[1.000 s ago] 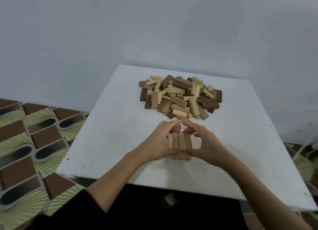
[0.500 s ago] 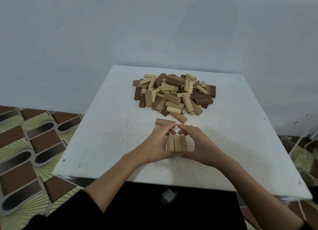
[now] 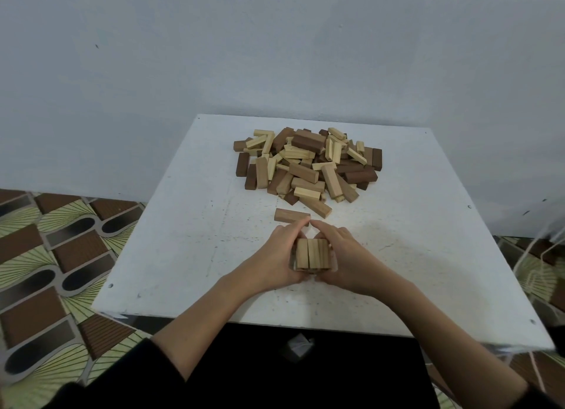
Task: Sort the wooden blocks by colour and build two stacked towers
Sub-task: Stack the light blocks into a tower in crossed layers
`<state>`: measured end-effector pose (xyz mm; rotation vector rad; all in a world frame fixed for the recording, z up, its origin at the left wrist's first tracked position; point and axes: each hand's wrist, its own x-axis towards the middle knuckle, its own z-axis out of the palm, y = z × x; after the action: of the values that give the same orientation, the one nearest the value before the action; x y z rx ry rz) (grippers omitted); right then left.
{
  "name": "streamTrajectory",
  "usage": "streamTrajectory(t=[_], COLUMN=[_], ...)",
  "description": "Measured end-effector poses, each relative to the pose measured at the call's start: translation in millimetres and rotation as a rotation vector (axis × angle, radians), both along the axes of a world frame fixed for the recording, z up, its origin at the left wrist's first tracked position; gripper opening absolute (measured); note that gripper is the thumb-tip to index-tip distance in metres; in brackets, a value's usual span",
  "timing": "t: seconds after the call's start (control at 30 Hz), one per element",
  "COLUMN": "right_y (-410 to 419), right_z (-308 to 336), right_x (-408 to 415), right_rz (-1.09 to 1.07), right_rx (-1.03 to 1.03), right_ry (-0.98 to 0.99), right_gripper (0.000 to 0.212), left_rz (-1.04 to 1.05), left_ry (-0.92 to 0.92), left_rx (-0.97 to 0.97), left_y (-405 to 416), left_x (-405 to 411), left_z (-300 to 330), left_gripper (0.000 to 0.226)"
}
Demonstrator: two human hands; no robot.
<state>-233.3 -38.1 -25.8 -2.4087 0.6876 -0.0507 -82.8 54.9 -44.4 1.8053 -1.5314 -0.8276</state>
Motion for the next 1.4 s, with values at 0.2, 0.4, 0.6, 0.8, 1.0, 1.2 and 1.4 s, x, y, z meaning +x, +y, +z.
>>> streamTrajectory(t=[0.2,0.4,0.6,0.8,1.0,1.2,1.4], right_y=[-2,-3,-2,5,25,34,34], right_z=[-1,-1,-2,-3,-16,-32,-34], right_x=[4,8,7,1,-11,-12,-11], right_rz=[-0.003,-0.002,-0.006,-0.071,-0.233,-0.199,-0.177], right_rx=[-0.012,0.002,0.0,-0.008,-0.106,-0.309,-0.386], right_ry=[0.006,-0.017,-0.019,-0.034,-0.05,0.13,0.162], right_gripper=[0.095,0.094,0.092,0.104,0.105,0.104,0.097], left_rz=[-0.009,-0.028,-0.023,-0.004,0.087,0.054,0.024], left_ry=[0.015,-0.013,0.002,-0.027,-0.283,-0.477,-0.576], left_rx=[0.0,-0.001,-0.015,-0.065,-0.129,-0.018,0.06], left_y=[-1,-7,-7,-1,21,22,22], left_x=[3,9,9,4,-9,-15,-16], left_z=[0,0,-2,-6,-16,-18,-18], left_gripper=[0.098,0.098,0.095,0.091,0.098,0.091,0.086])
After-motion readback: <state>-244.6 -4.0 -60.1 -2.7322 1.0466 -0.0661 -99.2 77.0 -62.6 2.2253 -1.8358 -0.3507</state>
